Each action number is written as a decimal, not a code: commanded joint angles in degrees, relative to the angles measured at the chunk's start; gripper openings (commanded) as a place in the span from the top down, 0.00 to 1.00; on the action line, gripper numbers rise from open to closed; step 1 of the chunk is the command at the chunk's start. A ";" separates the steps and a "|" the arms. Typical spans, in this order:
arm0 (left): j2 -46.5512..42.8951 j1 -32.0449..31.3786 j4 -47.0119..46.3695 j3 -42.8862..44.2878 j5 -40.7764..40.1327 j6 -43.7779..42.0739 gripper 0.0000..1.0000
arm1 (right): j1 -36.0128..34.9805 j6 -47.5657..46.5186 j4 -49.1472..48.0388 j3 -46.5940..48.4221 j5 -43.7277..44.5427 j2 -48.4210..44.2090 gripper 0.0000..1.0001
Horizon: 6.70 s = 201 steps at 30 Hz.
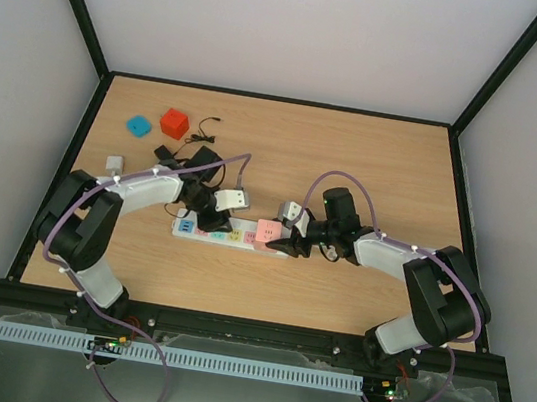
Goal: Pull the plug off the socket
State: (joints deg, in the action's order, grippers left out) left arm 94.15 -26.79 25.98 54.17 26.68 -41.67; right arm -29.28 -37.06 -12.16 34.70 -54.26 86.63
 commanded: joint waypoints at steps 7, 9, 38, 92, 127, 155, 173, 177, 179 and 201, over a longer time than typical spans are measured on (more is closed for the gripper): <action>-2.61 -1.48 -3.15 -2.48 -1.07 -2.17 0.58 | -0.17 -0.56 3.73 -0.75 2.21 -0.32 0.63; -2.27 -2.15 -4.12 -3.19 -1.87 -1.94 0.58 | -0.14 -0.41 3.73 -0.63 2.19 -0.32 0.63; 1.39 -4.13 -4.49 -4.91 -7.93 -3.32 0.62 | -2.35 -0.37 7.15 3.43 3.19 -0.53 0.38; 6.19 -4.98 -5.49 -5.52 -10.96 -2.24 0.66 | -8.43 -9.53 29.93 18.46 13.84 0.04 0.67; 8.69 -7.11 -7.05 -7.64 -18.33 -2.73 0.69 | -8.43 -6.47 31.28 21.77 10.45 -1.35 0.76; -6.30 -3.85 0.31 -1.33 -1.98 0.47 0.57 | -8.41 -6.25 27.50 16.49 9.51 0.20 0.76; -2.23 -6.46 -4.14 -11.43 -16.53 -6.51 0.61 | -8.43 -6.44 28.78 17.83 8.57 -0.29 0.76; -2.03 -6.43 -4.18 -12.39 -18.70 -7.30 0.63 | -8.43 -5.84 29.50 19.02 7.63 -0.66 0.76; -2.06 -6.48 -4.08 -12.43 -18.56 -7.33 0.63 | -8.43 -5.87 29.92 19.53 7.67 -0.59 0.76; -0.26 -6.18 -3.51 -12.10 -16.71 -6.45 0.64 | -8.42 -6.23 32.03 21.04 7.83 -2.41 0.76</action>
State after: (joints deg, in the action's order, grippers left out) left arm 88.82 -33.21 15.88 45.84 16.03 -47.18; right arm -37.52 -43.40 20.14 52.88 -43.16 87.11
